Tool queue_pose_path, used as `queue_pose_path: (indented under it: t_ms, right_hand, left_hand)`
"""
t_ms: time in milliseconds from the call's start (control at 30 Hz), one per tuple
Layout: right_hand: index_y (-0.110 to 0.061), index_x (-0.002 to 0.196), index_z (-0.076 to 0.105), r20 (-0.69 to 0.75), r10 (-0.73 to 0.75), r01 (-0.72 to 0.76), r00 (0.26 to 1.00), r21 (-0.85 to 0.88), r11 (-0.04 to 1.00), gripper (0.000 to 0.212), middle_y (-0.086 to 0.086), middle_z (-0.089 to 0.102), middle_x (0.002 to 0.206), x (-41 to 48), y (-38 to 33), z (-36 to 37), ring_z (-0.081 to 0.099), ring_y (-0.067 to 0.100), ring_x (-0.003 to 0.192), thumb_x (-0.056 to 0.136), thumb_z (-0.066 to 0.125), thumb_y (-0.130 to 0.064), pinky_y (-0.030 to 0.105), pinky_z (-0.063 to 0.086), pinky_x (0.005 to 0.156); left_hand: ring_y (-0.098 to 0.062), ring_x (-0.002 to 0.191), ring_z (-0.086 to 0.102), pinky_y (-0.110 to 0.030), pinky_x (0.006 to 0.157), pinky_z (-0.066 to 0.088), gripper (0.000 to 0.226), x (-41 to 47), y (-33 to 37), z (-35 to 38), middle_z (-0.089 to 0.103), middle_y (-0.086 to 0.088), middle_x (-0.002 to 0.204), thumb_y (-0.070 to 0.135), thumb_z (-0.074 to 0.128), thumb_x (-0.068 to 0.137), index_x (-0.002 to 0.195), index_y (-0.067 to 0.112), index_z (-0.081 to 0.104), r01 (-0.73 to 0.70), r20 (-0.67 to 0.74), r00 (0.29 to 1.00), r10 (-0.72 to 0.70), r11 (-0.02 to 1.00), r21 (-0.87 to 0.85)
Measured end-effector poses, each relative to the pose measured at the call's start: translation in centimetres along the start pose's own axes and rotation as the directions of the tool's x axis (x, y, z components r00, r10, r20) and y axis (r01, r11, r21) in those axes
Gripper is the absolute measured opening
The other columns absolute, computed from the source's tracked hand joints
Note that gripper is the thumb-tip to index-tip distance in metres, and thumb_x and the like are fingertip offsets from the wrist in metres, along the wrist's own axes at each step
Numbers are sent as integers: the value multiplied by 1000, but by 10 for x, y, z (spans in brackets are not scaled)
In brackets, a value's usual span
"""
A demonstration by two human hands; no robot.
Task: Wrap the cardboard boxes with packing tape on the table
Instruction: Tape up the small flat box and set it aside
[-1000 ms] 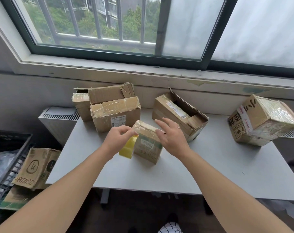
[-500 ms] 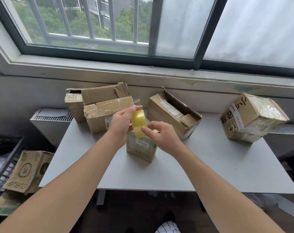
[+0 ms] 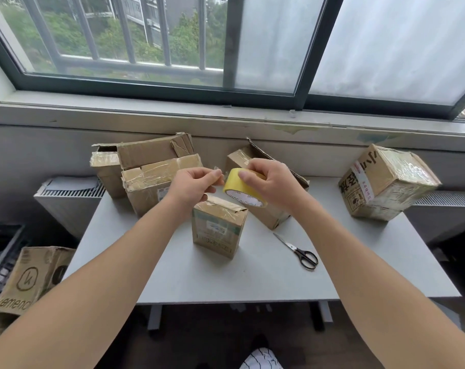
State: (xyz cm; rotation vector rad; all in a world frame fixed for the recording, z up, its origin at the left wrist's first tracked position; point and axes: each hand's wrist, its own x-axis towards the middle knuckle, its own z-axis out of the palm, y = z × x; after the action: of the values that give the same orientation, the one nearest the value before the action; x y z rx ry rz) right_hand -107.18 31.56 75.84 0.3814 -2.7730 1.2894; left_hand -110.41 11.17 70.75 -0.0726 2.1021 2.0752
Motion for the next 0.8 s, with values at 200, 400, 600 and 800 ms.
queue_pose_path:
  t_ms: [200, 400, 600, 800]
  right_hand:
    - [-19, 75, 57, 25, 124, -119, 992, -146, 982, 39, -4, 52, 64, 8, 10, -2, 49, 14, 60, 97, 60, -51, 31, 39, 58]
    - [-29, 113, 59, 250, 222, -134, 942, -325, 936, 42, -10, 68, 96, 13, 34, -13, 71, 14, 69, 91, 60, -64, 33, 57, 77]
    - [-30, 108, 66, 340, 303, -94, 890, -513, 853, 35, -5, 72, 88, 15, 68, -19, 68, 18, 91, 95, 57, -61, 24, 44, 65]
    - [-23, 71, 61, 283, 404, -204, 870, -539, 817, 52, 1, 70, 69, 15, 82, -1, 66, 12, 64, 92, 54, -70, 34, 57, 63]
  left_hand:
    - [-11, 50, 46, -18, 45, 37, 20, 14, 8, -7, 67, -3, 64, 18, 71, 97, 82, 6, 79, -5, -90, 996, 4, 1000, -8]
    - [-5, 41, 44, -14, 41, 39, 16, 26, 0, -26, 64, -4, 63, 13, 73, 94, 80, 5, 76, 152, -128, 980, -155, 988, -35]
    - [-11, 55, 47, -18, 47, 41, 17, 32, -29, -69, 68, -2, 68, 20, 74, 95, 84, 8, 76, 248, -227, 947, -225, 966, 77]
    - [-11, 56, 46, -21, 49, 37, 18, 40, -53, -70, 70, 1, 67, 22, 74, 95, 80, 12, 78, 256, -199, 950, -240, 965, 57]
